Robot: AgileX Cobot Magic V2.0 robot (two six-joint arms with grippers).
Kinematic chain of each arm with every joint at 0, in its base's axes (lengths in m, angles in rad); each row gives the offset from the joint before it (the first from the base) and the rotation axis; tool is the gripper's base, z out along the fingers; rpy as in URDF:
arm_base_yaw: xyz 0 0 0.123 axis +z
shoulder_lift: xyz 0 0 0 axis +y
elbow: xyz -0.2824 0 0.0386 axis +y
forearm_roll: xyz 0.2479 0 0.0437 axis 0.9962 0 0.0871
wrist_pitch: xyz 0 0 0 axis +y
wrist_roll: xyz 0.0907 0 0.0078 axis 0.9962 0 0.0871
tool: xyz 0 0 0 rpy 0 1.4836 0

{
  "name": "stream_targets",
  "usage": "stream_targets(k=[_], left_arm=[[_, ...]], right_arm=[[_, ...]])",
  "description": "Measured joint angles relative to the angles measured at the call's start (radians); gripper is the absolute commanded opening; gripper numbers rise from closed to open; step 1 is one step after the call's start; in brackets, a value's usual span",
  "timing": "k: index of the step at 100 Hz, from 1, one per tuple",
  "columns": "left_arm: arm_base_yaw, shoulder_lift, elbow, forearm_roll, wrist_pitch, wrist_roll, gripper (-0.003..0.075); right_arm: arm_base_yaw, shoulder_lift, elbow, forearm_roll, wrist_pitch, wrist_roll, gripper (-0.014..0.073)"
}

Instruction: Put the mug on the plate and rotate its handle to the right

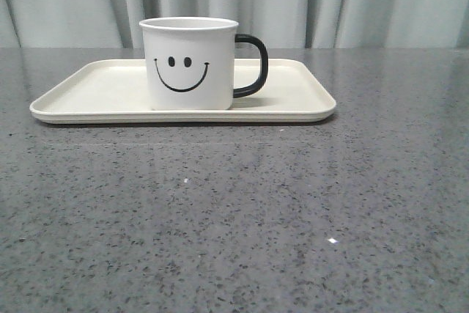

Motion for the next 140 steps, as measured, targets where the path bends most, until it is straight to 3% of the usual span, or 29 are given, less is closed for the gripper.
stream_targets(k=[19,40,62,100,140], left_arm=[[0.009,-0.131,0.136,-0.011,-0.147,0.012,-0.0020],[0.071,-0.319,0.249,-0.049,-0.156,0.076,-0.0020],[0.142,-0.506,0.328,-0.170,-0.160,0.233,-0.0020],[0.174,-0.510,0.424,-0.207,-0.201,0.256,-0.0020],[0.174,-0.510,0.499,-0.207,-0.351,0.256,-0.0020]], right_arm=[[0.000,0.000,0.000,0.000,0.000,0.002,-0.0064],[0.000,0.000,0.000,0.000,0.000,0.002,-0.0064],[0.000,0.000,0.000,0.000,0.000,0.002,-0.0064],[-0.001,0.000,0.000,0.000,0.000,0.004,-0.0064],[-0.001,0.000,0.000,0.000,0.000,0.004,-0.0064]])
